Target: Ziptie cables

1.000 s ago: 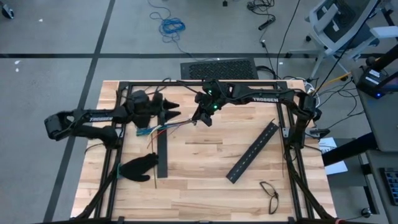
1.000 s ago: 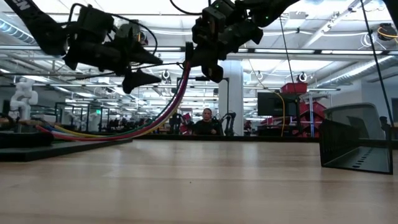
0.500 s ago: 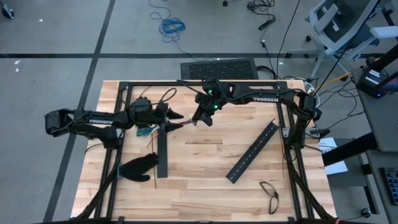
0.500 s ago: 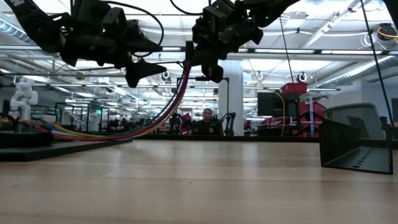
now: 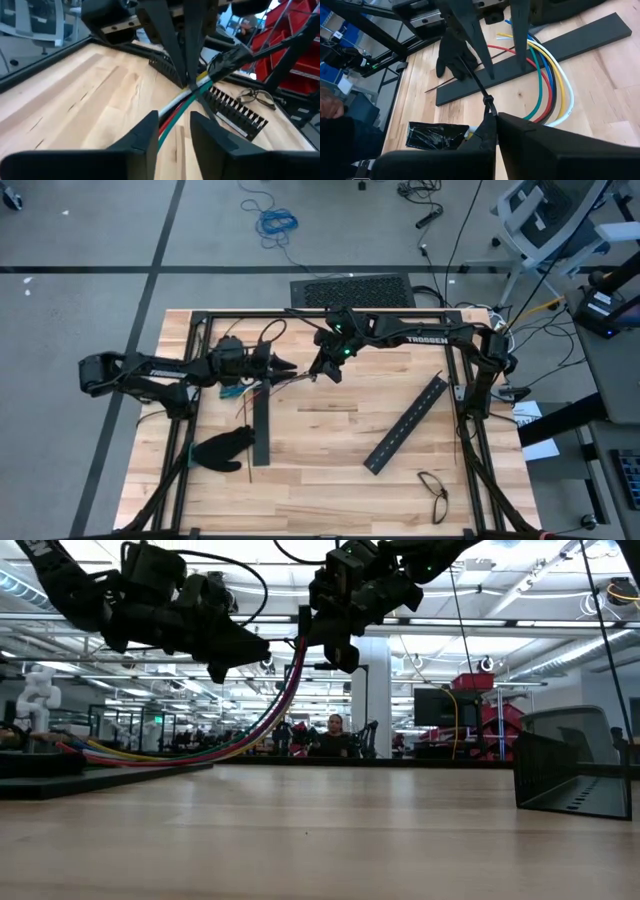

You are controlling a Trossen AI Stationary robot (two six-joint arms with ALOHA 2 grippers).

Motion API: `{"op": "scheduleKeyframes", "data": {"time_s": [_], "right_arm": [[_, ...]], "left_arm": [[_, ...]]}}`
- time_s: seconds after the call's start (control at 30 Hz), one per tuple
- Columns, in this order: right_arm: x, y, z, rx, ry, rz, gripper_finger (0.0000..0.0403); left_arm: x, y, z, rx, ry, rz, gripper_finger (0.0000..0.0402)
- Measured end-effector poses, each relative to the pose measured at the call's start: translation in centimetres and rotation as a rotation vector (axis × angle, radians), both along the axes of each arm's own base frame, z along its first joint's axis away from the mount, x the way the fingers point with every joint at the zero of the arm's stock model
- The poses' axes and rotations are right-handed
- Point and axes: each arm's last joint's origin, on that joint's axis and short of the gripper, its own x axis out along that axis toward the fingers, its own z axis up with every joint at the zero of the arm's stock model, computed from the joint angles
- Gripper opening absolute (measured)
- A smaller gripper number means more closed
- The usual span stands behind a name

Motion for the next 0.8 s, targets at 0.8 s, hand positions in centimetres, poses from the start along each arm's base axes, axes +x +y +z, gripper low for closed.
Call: {"op": "scheduleKeyframes", "data": {"time_s": [0.8], "right_arm": [[0.0, -0.1, 0.0, 0.007, -0.007, 0.008, 0.0000]], "left_arm": [[1.7, -1.4, -0.3, 0.283, -0.018, -0.114, 0.0082]]}}
